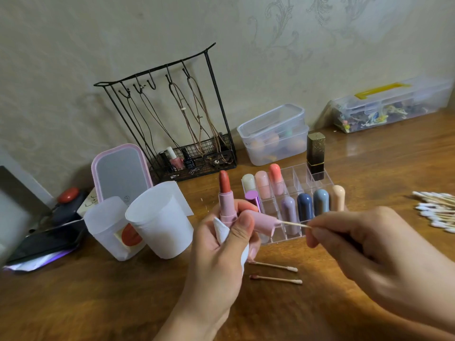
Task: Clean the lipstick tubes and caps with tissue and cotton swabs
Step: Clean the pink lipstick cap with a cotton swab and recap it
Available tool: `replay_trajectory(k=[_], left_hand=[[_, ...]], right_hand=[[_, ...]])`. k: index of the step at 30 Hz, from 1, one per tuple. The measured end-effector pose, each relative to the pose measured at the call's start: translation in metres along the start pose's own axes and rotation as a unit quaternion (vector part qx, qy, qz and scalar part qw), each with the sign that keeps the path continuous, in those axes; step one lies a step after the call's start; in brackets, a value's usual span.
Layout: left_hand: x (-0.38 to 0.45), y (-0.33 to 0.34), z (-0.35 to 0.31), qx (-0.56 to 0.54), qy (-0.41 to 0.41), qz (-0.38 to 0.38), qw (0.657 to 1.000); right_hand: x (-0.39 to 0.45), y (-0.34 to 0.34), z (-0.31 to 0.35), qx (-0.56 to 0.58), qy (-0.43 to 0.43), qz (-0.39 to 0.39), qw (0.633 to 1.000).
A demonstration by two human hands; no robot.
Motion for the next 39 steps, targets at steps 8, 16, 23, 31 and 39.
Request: replay_trajectory(k=[8,16,23,31,39], left_hand=[[0.001,-0.001,-0.001,0.026,-0.012,-0.013,0.999],[-0.001,0.010,0.005,-0.232,-0.155,0.060,0.958],[-0.003,0.018,0.004,-0.372,-0.179,0.117,0.903],[-0.003,0.015,0.004,-0.243,-0.144,0.089,0.955],[-0.009,0.016,0.000,-0.086,-0.076,0.033,0.993]], right_hand=[[0.000,0.000,-0.001,0.054,0.020,0.007,0.998],[-0.001,0.002,-0.001,0.113,0.017,-0.022,0.993],[-0.003,0.004,0.000,0.060,-0.043,-0.026,0.997],[-0.004,-0.001,0.010,-0.008,-0.099,-0.068,0.993],[-0.006,0.007,0.010,-0.067,-0.074,-0.085,0.991]])
Point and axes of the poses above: each hand's wrist, its own x-axis towards the middle knuckle, its own y-axis out of the palm, z = x × y, the point moved 5 cm from there along x, towards the middle knuckle, and after that the axes turned 13 degrees about x, right-handed, at the moved point
